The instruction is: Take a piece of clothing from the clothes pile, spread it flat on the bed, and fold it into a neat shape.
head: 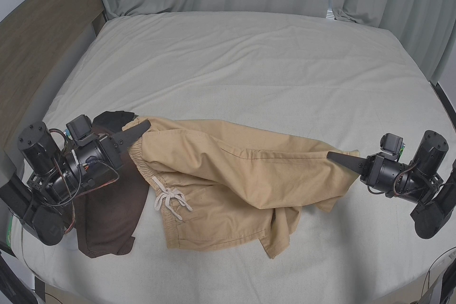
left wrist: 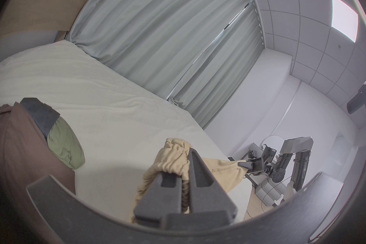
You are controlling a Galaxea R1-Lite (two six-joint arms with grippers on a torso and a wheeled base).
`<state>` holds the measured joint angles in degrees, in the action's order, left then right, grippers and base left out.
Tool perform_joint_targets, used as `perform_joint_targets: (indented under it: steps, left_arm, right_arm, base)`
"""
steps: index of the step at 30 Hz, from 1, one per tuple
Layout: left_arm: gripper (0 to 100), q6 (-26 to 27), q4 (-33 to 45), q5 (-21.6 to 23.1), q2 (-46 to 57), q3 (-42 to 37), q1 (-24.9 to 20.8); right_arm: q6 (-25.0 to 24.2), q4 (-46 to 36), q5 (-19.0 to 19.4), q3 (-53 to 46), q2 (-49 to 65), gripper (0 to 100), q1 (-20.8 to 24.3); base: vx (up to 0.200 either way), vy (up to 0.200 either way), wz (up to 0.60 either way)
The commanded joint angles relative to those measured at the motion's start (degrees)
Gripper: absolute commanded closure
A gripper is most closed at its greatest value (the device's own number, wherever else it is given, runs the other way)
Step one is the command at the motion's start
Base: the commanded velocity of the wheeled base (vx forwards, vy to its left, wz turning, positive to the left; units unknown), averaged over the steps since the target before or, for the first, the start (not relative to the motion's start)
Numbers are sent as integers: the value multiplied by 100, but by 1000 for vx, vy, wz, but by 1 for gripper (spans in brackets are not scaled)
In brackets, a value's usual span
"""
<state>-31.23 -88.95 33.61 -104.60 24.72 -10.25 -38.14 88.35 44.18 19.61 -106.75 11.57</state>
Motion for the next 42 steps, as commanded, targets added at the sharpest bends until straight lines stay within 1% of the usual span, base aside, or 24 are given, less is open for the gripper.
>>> perform_joint_targets:
  steps: [1, 5, 9, 15, 19, 24, 32, 40, 42]
  left_arm:
    - [100, 3, -8, -4, 62, 59, 6]
    - [100, 3, -8, 40, 62, 77, 190]
    - [100, 21, -8, 234, 71, 77, 366]
    - [100, 117, -8, 313, 62, 94, 445]
    - [100, 179, 1, 462, 53, 94, 586]
    - [100, 179, 1, 471, 62, 103, 612]
    - [100, 258, 1, 471, 18, 164, 700]
    - [100, 258, 1, 480, 27, 156, 735]
    - [100, 258, 1, 480, 27, 164, 735]
  right_arm:
    - [0, -2, -6, 7, 155, 100, 3]
    - [9, -2, -6, 16, 260, 100, -14]
    - [9, 7, 3, 25, 331, 100, -41]
    - [-9, 7, 3, 78, 392, 100, -67]
    - [-35, 7, 3, 113, 480, 100, -76]
    - [-53, 7, -6, 148, 524, 100, -111]
    - [-53, 7, -6, 280, 498, 100, -366]
    - [-44, 7, -15, 324, 489, 100, -419]
    - [-44, 7, -6, 341, 489, 100, -489]
  base:
    - [0, 0, 0]
    - [0, 0, 0]
    - [0, 0, 0]
    - [0, 0, 0]
    - [0, 0, 0]
    - [0, 0, 0]
    - [0, 0, 0]
    - [0, 0, 0]
    - [0, 0, 0]
